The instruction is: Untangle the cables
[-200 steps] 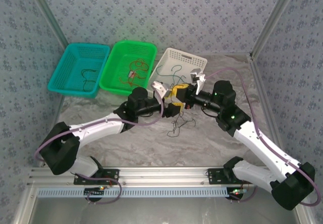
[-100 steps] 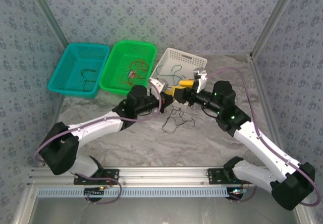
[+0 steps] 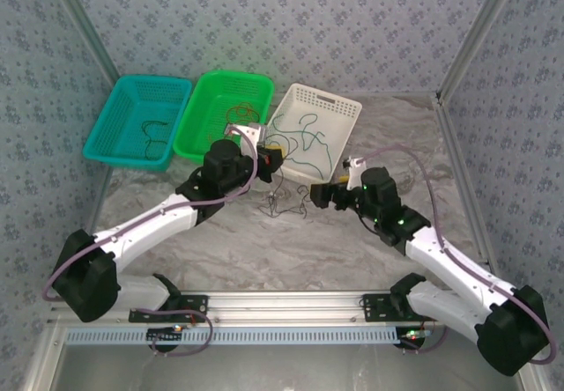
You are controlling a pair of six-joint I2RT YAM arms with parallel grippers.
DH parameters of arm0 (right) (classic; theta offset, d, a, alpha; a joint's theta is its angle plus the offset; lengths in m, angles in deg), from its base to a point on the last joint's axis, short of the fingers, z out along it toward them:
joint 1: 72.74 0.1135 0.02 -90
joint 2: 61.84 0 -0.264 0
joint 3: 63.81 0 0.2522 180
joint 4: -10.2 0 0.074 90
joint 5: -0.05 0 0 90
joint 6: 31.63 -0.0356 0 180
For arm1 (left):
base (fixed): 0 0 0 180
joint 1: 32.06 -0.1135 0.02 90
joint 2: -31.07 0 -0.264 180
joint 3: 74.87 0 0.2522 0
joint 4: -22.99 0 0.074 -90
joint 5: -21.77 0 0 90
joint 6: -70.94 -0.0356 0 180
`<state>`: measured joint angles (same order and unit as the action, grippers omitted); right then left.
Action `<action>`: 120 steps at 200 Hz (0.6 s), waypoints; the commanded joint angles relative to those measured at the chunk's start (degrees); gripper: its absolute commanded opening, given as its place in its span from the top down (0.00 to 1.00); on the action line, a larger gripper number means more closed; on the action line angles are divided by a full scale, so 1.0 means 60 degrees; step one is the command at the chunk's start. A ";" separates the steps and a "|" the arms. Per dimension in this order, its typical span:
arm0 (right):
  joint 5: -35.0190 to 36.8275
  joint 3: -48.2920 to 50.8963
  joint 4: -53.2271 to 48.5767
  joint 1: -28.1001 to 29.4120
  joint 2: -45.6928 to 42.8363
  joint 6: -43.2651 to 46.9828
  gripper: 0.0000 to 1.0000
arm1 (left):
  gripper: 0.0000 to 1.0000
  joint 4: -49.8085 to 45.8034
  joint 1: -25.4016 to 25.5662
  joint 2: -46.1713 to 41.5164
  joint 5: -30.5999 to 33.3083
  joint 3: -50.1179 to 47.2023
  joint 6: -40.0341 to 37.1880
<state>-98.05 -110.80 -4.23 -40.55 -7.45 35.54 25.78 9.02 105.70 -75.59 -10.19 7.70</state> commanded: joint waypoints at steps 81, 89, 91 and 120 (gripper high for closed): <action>-0.0833 0.0891 0.4959 0.1705 0.2819 -0.0402 0.08 | 1.00 -0.0881 -0.0050 -0.0164 0.0380 0.0494 0.0556; -0.0664 0.0926 0.5414 0.1843 0.3045 -0.0376 0.11 | 1.00 -0.0921 -0.0053 -0.0179 0.0396 0.0508 0.0549; -0.0648 0.0936 0.5502 0.1872 0.3107 -0.0371 0.12 | 1.00 -0.0927 -0.0062 -0.0185 0.0403 0.0508 0.0549; -0.0766 0.0640 0.5978 0.2159 0.3825 -0.0249 0.19 | 1.00 -0.1074 -0.0104 -0.0207 0.0418 0.0552 0.0549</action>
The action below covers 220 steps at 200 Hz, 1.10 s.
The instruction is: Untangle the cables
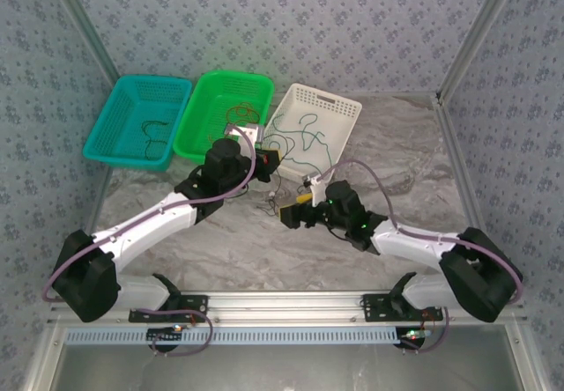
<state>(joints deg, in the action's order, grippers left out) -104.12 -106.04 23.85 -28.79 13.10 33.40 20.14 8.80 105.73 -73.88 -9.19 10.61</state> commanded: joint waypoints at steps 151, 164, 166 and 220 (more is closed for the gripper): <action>0.2264 0.0276 0.0713 -0.0175 0.1050 -0.1303 1.00 | 1.00 -0.1582 -0.1674 -0.1989 0.2197 -0.0468 0.1983; 0.2338 0.0419 0.0210 -0.0451 0.0787 -0.1402 1.00 | 1.00 -0.2046 -0.2018 -0.2487 0.3014 -0.0783 0.2590; 0.2364 0.0455 0.0159 -0.0479 0.0743 -0.1411 1.00 | 1.00 -0.2121 -0.2075 -0.2560 0.3133 -0.0841 0.2707; 0.2561 0.0700 -0.0876 -0.1157 -0.0028 -0.1492 1.00 | 1.00 -0.2890 -0.3375 -0.3967 0.3531 -0.1966 0.4255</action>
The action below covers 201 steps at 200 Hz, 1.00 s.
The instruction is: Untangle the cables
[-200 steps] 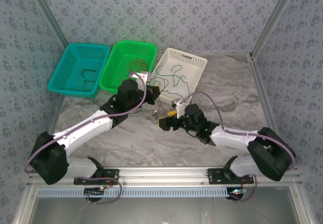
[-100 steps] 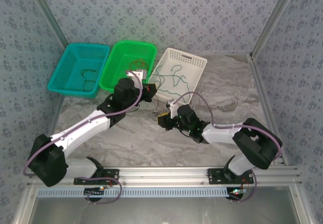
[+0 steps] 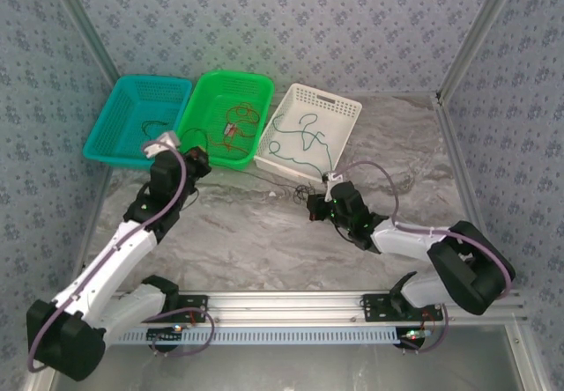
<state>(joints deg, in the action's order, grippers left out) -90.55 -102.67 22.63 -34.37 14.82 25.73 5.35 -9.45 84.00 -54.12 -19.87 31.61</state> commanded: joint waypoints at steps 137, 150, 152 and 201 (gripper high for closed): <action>0.1180 0.0819 -0.5879 -0.5278 -0.4887 -0.0646 1.00 | 1.00 -0.4090 -0.4447 -0.1568 0.0262 0.0141 0.0854; 0.1126 0.0780 -0.6324 -0.5994 -0.5211 -0.0653 1.00 | 1.00 -0.4238 -0.4841 -0.1668 0.0328 0.0269 0.0715; 0.1118 0.0766 -0.6416 -0.6108 -0.5253 -0.0653 1.00 | 1.00 -0.4273 -0.4905 -0.1679 0.0333 0.0300 0.0674; -0.1838 0.0944 -0.5596 -0.8420 -0.5702 -0.0036 1.00 | 1.00 -0.4224 -0.5974 -0.1679 -0.0850 0.0455 -0.0108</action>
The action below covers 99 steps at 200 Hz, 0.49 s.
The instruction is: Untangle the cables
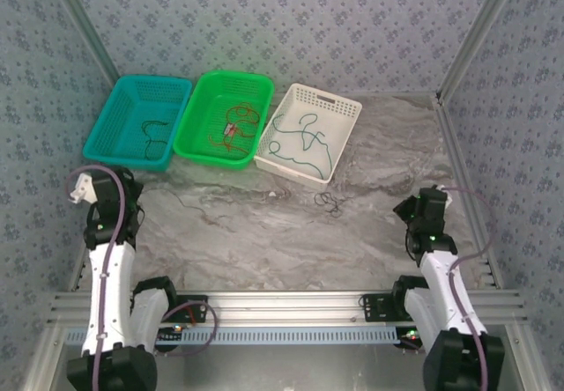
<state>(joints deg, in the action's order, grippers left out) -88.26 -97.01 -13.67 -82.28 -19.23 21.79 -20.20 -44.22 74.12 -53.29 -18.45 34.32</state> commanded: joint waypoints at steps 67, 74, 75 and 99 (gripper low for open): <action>-0.2585 -0.0996 0.1310 0.2249 0.0253 0.1671 1.00 | 1.00 0.1771 0.2041 0.1178 -0.3309 0.0733 -0.1281; -0.2562 -0.1189 0.1269 0.2455 0.0239 0.1780 1.00 | 1.00 0.1824 0.2394 0.1263 -0.3321 0.0963 -0.1487; -0.2572 -0.1223 0.1272 0.2484 0.0238 0.1785 1.00 | 1.00 0.1834 0.2438 0.1270 -0.3323 0.0999 -0.1508; -0.2954 -0.1997 0.1319 0.2945 0.0168 0.2007 1.00 | 1.00 0.1988 0.3471 0.1692 -0.3721 0.2018 -0.2140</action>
<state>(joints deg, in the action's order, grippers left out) -103.27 -103.37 -7.71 -66.78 -17.52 30.43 -12.79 -27.85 83.13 -72.14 -13.95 27.24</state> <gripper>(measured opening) 0.037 0.062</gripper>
